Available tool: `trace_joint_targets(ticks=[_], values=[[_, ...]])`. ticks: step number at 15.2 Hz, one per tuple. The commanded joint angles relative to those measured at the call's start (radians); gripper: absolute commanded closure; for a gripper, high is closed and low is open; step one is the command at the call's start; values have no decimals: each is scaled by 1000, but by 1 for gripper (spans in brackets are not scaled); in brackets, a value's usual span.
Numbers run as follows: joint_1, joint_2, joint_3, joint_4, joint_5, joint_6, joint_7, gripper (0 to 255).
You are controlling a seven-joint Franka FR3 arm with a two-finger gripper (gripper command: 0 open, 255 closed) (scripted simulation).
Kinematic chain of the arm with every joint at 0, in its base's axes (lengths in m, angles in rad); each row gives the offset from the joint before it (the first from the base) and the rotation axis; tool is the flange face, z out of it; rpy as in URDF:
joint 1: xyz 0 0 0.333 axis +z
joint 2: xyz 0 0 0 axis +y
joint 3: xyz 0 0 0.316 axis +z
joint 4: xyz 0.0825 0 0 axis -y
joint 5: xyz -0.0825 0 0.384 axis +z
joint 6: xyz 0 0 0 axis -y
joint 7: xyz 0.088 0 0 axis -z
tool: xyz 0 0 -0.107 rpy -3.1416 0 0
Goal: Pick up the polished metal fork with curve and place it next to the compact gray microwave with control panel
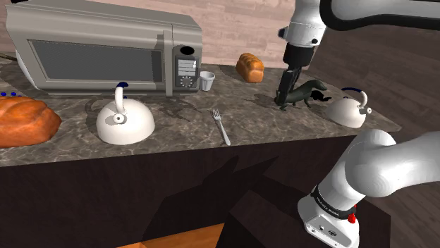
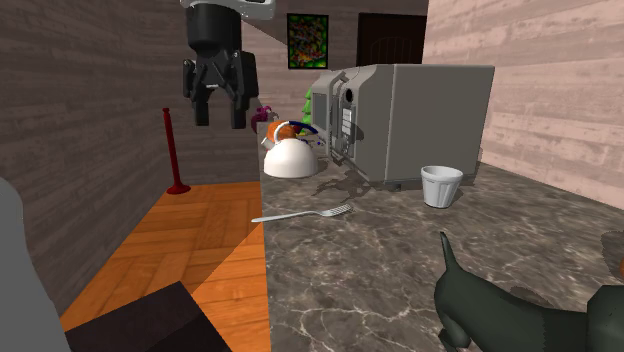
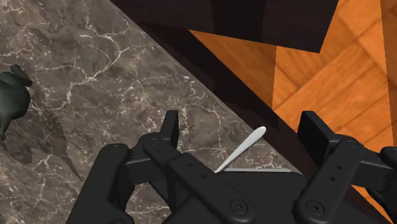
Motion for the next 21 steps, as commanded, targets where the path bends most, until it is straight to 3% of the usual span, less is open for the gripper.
trace_joint_targets(ticks=[1, 12, 21], values=[[0, 0, 0, 0, 0, 0, 0, 0], [-86, 305, 114, -32, 61, 412, 348, 0], [-163, 628, 168, 74, 8, 690, 642, 0]])
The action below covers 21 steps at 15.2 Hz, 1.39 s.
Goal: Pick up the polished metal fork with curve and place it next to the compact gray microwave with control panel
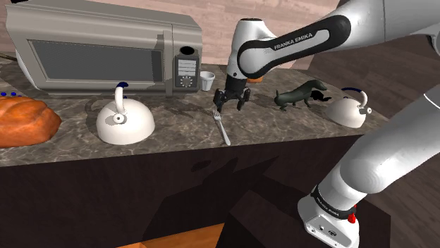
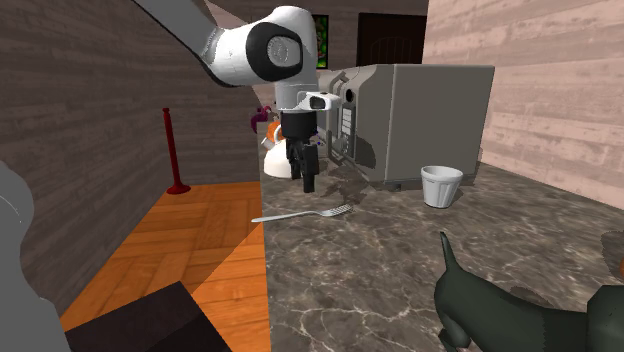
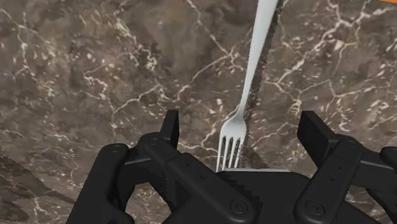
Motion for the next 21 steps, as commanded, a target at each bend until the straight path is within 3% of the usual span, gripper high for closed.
trace_joint_targets(ticks=[1, 4, 12, 20, 21], values=[[-16, 85, 8, 34, -25, 64, 74, 0], [-32, 195, 6, 94, -66, 131, 178, 0], [-31, 268, 2, 68, -96, 228, 199, 0], [-30, 268, 1, 68, -96, 228, 199, 0], [-30, 268, 1, 68, -96, 228, 199, 255]])
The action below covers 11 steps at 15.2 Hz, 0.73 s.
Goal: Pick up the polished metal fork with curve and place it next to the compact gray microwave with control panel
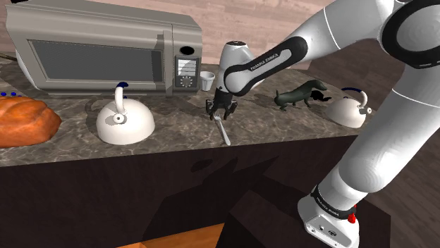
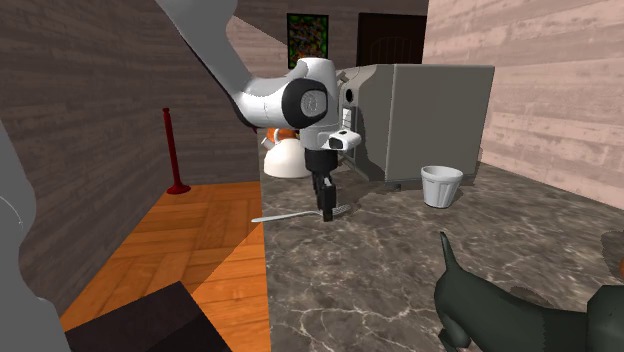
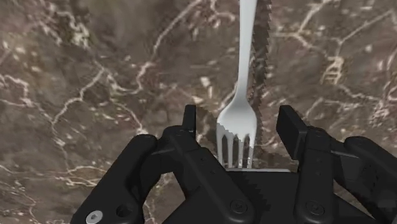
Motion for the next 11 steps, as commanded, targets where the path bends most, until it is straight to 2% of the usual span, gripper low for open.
trace_joint_targets(ticks=[1, 9, 11], values=[[0, 2, 1, -1, 0, 2, 0, 255], [1, 2, 0, -1, 1, 2, 0, 255], [1, -16, 1, 7, 9, -24, -6, 255]])
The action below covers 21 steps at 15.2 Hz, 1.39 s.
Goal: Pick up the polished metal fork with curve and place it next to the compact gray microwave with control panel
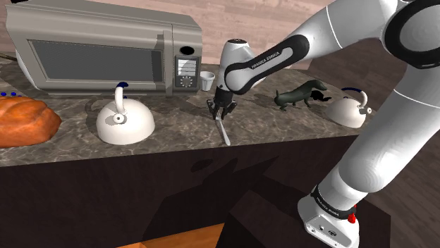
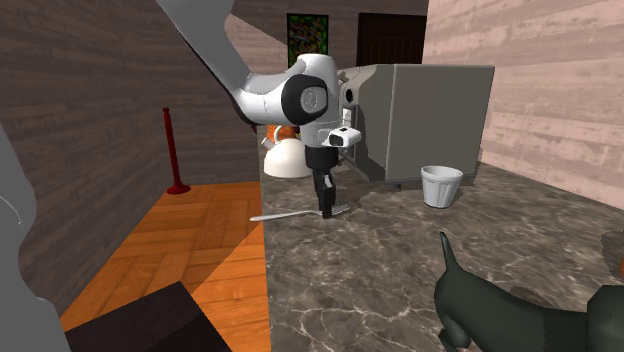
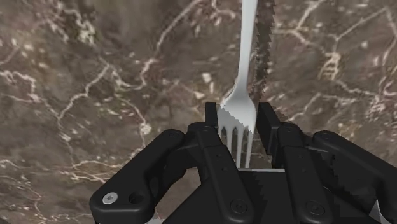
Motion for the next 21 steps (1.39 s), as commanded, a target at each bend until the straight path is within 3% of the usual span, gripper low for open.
trace_joint_targets(ticks=[1, 21], values=[[1, -12, 2, 10, 7, -24, -6, 255], [0, -145, -1, 146, 55, -288, -45, 255]])
